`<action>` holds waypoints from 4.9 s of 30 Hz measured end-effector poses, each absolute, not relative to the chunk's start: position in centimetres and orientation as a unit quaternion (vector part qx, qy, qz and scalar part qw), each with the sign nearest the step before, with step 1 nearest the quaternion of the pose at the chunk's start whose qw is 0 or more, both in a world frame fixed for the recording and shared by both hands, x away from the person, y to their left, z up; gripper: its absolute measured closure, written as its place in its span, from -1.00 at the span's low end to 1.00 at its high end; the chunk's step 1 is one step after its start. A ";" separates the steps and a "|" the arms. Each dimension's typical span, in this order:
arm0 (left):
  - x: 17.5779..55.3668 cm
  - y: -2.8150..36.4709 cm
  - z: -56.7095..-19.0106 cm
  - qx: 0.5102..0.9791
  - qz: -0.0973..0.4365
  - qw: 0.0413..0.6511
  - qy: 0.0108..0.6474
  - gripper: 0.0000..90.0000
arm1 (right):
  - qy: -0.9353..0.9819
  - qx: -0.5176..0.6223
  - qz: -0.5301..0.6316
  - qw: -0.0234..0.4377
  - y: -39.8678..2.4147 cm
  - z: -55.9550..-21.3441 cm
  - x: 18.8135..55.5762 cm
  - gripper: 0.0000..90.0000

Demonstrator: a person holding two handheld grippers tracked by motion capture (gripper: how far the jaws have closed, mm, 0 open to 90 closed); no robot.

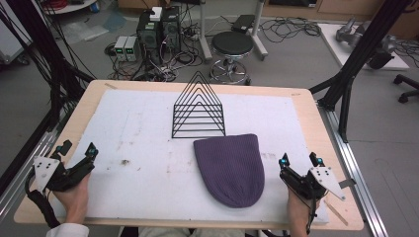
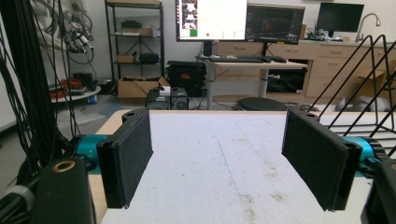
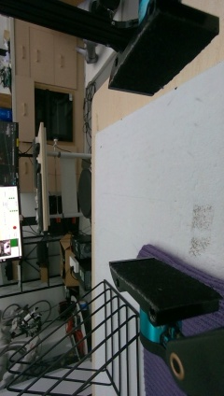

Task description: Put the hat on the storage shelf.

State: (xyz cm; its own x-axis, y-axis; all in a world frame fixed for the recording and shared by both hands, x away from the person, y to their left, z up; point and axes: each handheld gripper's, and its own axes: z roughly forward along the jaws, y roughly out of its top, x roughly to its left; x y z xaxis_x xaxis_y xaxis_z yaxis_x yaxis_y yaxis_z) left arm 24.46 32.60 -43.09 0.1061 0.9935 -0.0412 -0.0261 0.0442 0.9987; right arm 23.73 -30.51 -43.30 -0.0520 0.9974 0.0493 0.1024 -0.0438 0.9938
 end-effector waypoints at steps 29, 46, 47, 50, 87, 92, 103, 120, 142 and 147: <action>24.4 32.7 -43.1 0.508 0.457 0.548 0.482 -0.45 | 0.554 0.513 0.509 0.413 -29.5 -43.2 24.0 -0.76; 24.6 32.8 -43.2 0.511 0.444 0.555 0.484 -0.45 | 0.590 0.473 0.539 0.371 -28.8 -42.9 24.3 -0.76; 24.6 32.8 -43.2 0.511 0.444 0.556 0.484 -0.45 | 0.595 0.466 0.543 0.367 -28.7 -42.9 24.4 -0.76; 24.6 32.8 -43.3 0.511 0.441 0.557 0.484 -0.45 | 0.601 0.460 0.545 0.360 -28.6 -42.9 24.4 -0.76; 24.5 33.0 -43.4 0.507 0.433 0.561 0.490 -0.45 | 0.660 0.419 0.545 0.302 -26.8 -43.1 24.3 -0.76; 24.4 33.1 -43.4 0.505 0.432 0.563 0.492 -0.45 | 0.694 0.403 0.535 0.262 -26.9 -43.7 24.6 -0.76; 24.5 33.1 -43.5 0.503 0.422 0.569 0.495 -0.45 | 0.733 0.351 0.545 0.206 -27.0 -43.9 25.0 -0.76; 24.6 33.1 -43.6 0.512 0.407 0.574 0.493 -0.46 | 0.810 0.220 0.538 0.083 -24.9 -44.1 26.1 -0.76; 24.7 33.4 -43.8 0.499 0.395 0.584 0.504 -0.47 | 0.883 0.062 0.464 0.040 -24.5 -43.6 25.9 -0.76; 24.7 33.4 -43.8 0.499 0.393 0.586 0.503 -0.47 | 0.905 0.028 0.423 0.041 -24.5 -43.9 25.6 -0.76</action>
State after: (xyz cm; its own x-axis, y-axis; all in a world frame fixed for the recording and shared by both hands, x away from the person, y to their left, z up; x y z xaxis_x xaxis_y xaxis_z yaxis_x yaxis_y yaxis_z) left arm 24.73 33.40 -43.75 0.1856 0.9628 -0.1963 0.0414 0.1919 0.9805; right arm 25.62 -24.48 -43.87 -0.9950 0.0854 -0.0515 0.0152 0.6405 0.7678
